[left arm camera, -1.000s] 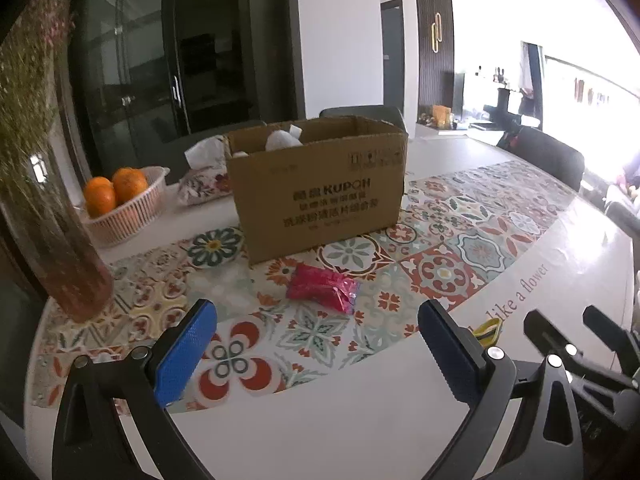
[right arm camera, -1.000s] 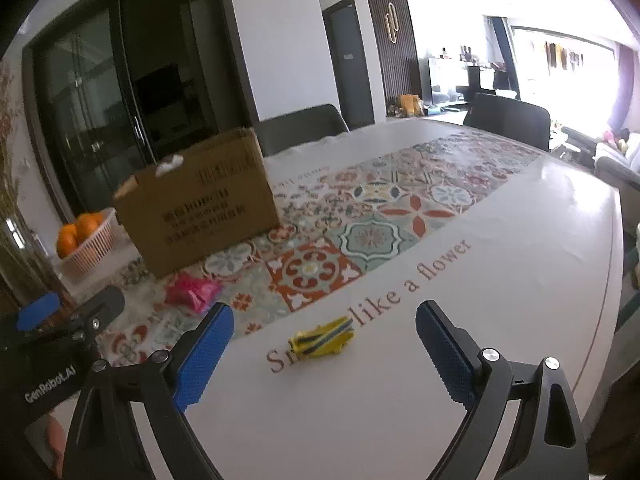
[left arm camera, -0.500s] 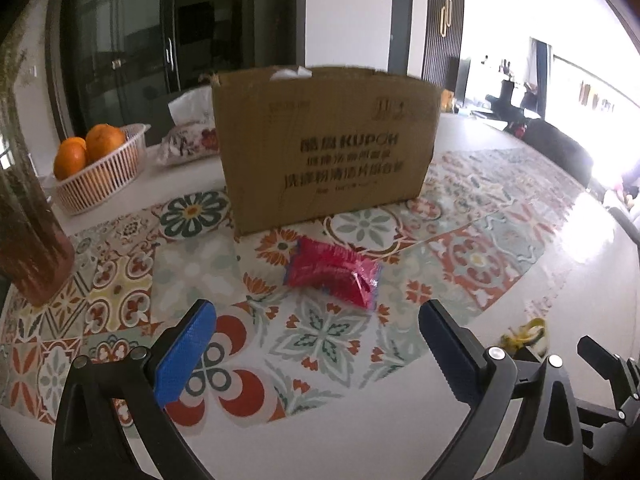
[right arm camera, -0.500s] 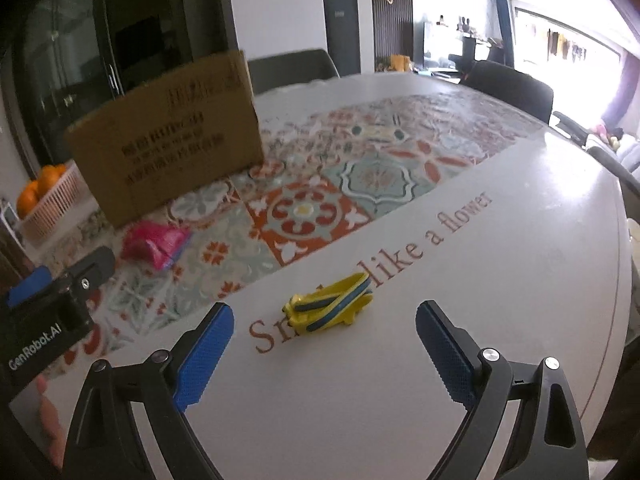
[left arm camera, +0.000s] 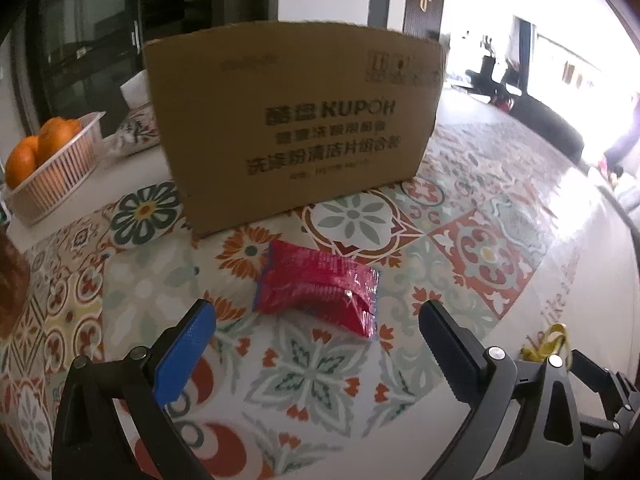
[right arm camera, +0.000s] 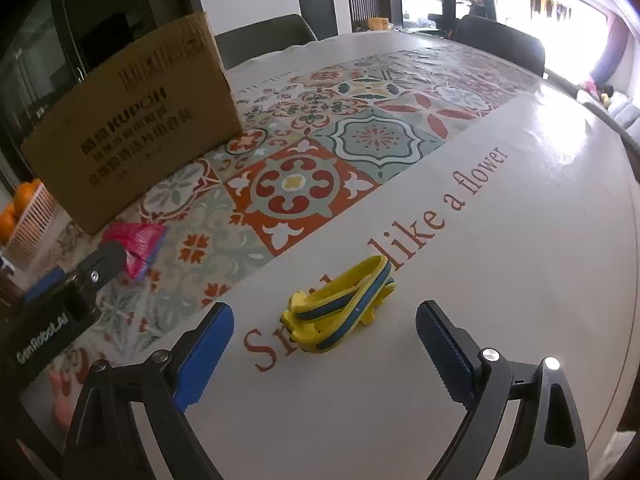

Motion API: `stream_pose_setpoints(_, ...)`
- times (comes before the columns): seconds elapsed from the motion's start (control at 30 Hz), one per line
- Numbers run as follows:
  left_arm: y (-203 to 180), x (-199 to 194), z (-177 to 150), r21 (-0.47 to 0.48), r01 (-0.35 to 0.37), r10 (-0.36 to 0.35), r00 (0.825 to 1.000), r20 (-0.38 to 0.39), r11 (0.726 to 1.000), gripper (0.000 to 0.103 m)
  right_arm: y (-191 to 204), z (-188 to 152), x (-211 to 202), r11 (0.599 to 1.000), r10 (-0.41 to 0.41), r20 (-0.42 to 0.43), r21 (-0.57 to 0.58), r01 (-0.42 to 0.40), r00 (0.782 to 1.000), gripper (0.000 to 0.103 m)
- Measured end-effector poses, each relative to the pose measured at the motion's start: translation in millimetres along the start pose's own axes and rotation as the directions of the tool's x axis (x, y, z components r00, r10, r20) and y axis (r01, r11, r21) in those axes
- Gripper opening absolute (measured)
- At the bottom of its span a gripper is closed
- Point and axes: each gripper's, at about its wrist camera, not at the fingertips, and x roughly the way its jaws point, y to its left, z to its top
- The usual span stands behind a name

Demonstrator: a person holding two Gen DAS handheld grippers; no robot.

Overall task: Organize soft objects
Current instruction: 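Grasp the pink snack packet with the left tool while the right tool grasps the yellow slipper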

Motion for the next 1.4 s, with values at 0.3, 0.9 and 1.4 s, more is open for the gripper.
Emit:
stream_pose_setpoints(0.3, 9.4, 25.9, 6.7, -0.011, -0.005, 0.005, 0.999, -0.038, 1.000, 0.103, 6.9, 5.9, 11.0, 0.997, -0.078, 0.008, -0.023, 0.078, 0.997, 0.094)
stream_pose_setpoints(0.9, 0.2, 55.6, 19.9, 0.066, -0.005, 0.010, 0.997, -0.080, 0.998, 0.076, 9.8, 6.0, 11.9, 0.995, -0.074, 0.046, -0.070, 0.077, 0.996, 0.083)
stream_pose_setpoints(1.4, -25.1, 40.0, 10.6, 0.036, 0.064, -0.061, 0.995, -0.085, 0.997, 0.053, -3.8, 7.7, 5.6, 0.987, 0.024, 0.053, -0.161, -0.015, 0.998, 0.054)
